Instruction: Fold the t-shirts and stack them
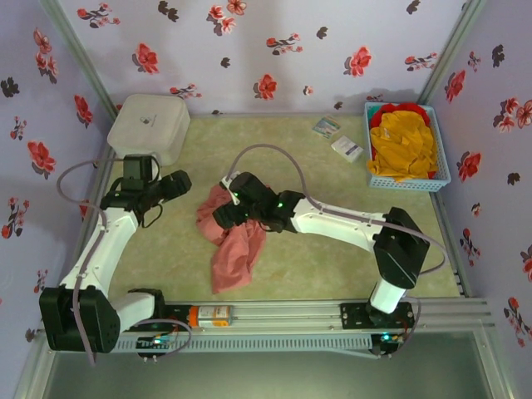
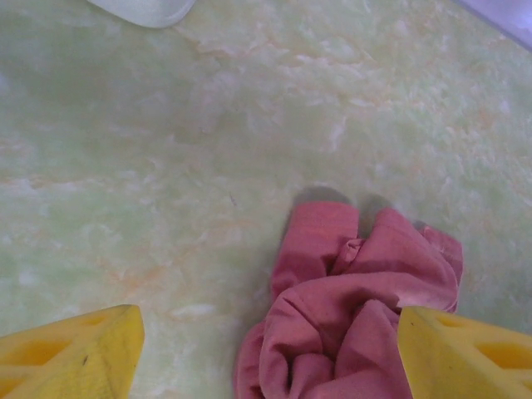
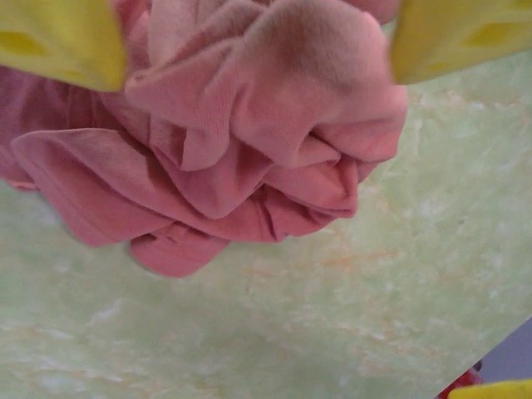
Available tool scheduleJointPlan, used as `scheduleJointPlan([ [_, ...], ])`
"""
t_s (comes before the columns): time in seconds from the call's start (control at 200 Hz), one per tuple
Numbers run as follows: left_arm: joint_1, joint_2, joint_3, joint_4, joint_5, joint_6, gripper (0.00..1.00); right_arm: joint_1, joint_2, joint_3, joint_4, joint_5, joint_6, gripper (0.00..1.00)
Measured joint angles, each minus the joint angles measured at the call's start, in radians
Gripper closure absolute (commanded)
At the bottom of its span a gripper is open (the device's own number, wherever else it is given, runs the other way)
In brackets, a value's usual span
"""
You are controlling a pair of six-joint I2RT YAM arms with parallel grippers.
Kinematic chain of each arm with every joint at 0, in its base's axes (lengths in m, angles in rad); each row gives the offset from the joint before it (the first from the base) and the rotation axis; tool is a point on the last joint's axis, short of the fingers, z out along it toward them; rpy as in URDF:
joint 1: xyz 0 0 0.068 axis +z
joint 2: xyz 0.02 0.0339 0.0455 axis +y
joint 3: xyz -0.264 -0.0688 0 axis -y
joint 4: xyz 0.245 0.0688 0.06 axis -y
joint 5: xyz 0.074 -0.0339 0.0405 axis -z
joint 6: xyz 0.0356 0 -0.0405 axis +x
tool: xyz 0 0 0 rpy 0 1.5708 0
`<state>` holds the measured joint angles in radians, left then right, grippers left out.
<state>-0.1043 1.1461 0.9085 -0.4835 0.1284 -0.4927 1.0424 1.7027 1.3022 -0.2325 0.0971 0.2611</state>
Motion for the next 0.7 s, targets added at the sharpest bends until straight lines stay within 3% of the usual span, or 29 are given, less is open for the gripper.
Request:
scheduleJointPlan([
  [0.145, 0.000, -0.003, -0.043, 0.006, 0.023, -0.014, 0.21, -0.025, -0.032, -0.020, 0.000, 0.050, 0.027, 0.01],
  [0.32, -0.039, 0.000, -0.113, 0.020, 0.038, -0.045, 0.21, -0.162, -0.069, -0.069, -0.003, 0.031, 0.126, 0.06],
  [0.54, -0.108, 0.006, -0.194, 0.074, 0.082, -0.108, 0.22, -0.325, -0.011, -0.098, 0.006, -0.077, 0.283, 0.26],
  [0.7, -0.129, 0.006, -0.270, 0.137, 0.122, -0.180, 0.24, -0.365, 0.135, -0.108, 0.065, -0.199, 0.369, 0.37],
])
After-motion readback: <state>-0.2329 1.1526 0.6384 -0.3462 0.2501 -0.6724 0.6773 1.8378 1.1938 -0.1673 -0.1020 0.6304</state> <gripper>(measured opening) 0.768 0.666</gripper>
